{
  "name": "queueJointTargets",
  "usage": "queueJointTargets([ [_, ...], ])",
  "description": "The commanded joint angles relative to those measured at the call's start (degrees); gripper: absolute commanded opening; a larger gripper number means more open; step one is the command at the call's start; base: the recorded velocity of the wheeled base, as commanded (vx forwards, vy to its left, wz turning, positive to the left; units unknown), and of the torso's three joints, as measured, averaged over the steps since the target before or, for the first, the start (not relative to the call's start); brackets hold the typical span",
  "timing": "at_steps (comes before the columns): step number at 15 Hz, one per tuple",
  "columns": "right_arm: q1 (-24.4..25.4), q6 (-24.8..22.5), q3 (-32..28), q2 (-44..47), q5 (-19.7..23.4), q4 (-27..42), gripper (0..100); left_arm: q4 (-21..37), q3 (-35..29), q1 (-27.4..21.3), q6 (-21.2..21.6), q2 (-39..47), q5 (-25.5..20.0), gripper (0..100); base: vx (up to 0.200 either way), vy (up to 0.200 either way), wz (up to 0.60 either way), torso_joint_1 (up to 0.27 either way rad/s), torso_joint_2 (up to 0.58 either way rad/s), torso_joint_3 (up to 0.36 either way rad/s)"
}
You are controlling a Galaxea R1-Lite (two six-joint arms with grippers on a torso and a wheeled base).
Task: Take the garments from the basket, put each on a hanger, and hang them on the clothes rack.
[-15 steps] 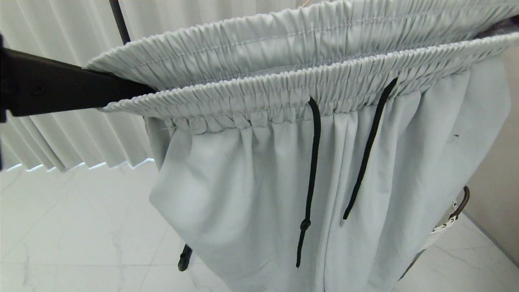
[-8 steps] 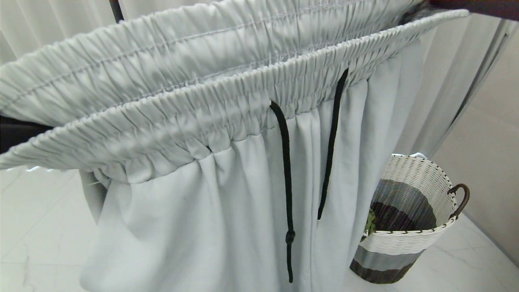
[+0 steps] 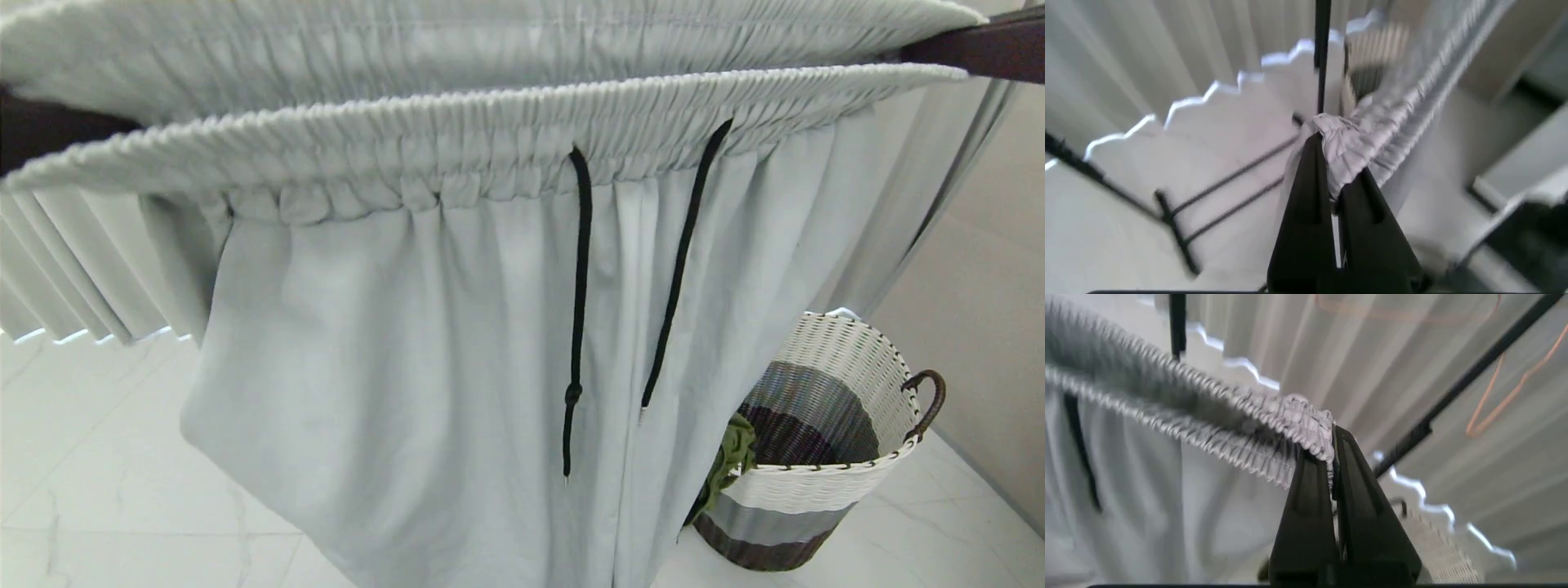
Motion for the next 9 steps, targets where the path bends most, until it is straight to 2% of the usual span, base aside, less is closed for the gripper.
queueJointTargets([
  [1,-0.5,0.8,0.5,-2.3,0.1,3.3,0,-4.0,-1.2,1.3,0.0,4.0,0.5,0,0.000,0.000,0.00,0.000,0.00,0.000],
  [3,-0.1,1.8,3.4,-3.6,0.1,3.2,0,-5.3,0.9,6.2,0.0,4.7,0.7,0,0.000,0.000,0.00,0.000,0.00,0.000],
  [4,-0.1,1.8,3.5,-3.6,0.1,3.2,0,-6.9,0.7,7.0,0.0,5.2,0.7,0,0.000,0.000,0.00,0.000,0.00,0.000],
  [6,-0.1,1.8,3.4,-3.6,0.1,3.2,0,-11.2,0.6,7.1,0.5,5.7,0.7,0,0.000,0.000,0.00,0.000,0.00,0.000],
  [9,0.0,1.8,3.6,-3.6,0.0,3.3,0,-11.4,0.6,7.0,0.5,5.5,0.7,0,0.000,0.000,0.00,0.000,0.00,0.000],
])
